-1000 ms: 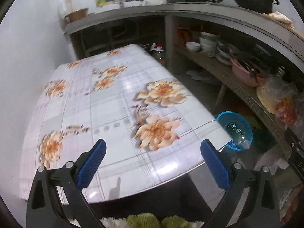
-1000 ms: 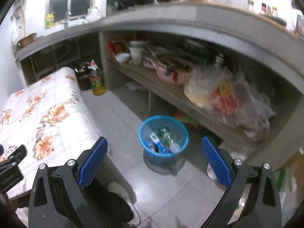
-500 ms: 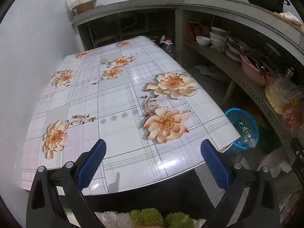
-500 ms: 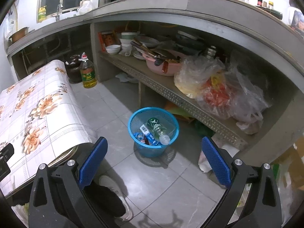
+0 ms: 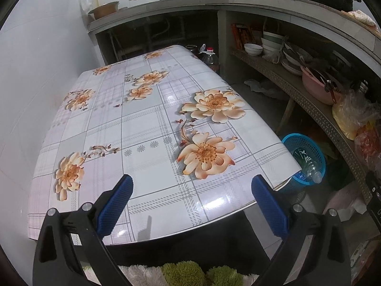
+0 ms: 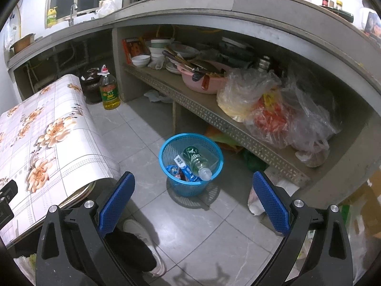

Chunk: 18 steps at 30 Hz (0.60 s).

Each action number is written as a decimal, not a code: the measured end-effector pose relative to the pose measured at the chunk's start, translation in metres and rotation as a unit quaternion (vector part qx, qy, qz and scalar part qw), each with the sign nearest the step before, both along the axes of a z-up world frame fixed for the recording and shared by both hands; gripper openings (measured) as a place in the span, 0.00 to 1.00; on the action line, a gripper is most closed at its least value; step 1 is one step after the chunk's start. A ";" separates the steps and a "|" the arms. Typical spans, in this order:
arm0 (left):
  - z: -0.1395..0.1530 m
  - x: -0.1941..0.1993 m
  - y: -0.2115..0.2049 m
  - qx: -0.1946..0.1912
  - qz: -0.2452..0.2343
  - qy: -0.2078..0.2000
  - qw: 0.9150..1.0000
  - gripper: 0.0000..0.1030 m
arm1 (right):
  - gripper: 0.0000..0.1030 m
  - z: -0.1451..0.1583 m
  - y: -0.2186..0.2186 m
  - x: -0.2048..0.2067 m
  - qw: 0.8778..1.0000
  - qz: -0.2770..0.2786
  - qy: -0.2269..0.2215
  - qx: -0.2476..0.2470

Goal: Collect trash

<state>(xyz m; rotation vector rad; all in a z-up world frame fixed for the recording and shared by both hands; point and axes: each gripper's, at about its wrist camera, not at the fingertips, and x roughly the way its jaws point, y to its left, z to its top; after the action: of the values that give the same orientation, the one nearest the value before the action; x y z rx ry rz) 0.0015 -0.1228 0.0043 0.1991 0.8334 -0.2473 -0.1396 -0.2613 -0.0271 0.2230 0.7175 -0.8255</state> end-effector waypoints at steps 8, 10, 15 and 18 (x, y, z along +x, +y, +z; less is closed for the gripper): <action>-0.001 0.000 0.000 0.000 0.002 0.002 1.000 0.95 | 0.92 0.000 0.000 0.000 1.000 0.001 0.000 0.000; -0.001 0.001 0.001 0.000 0.002 0.002 1.000 0.95 | 0.92 0.000 0.000 0.000 1.000 0.000 0.001 0.000; -0.001 0.001 0.002 0.000 0.001 0.003 1.000 0.95 | 0.92 0.000 0.001 0.000 1.000 0.000 0.001 0.000; -0.001 0.001 0.002 0.000 0.001 0.003 1.000 0.95 | 0.92 0.000 0.000 -0.001 1.000 0.001 0.002 0.000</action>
<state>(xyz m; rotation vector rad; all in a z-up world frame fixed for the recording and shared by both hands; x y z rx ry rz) 0.0025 -0.1212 0.0030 0.1971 0.8389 -0.2456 -0.1407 -0.2611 -0.0272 0.2219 0.7209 -0.8246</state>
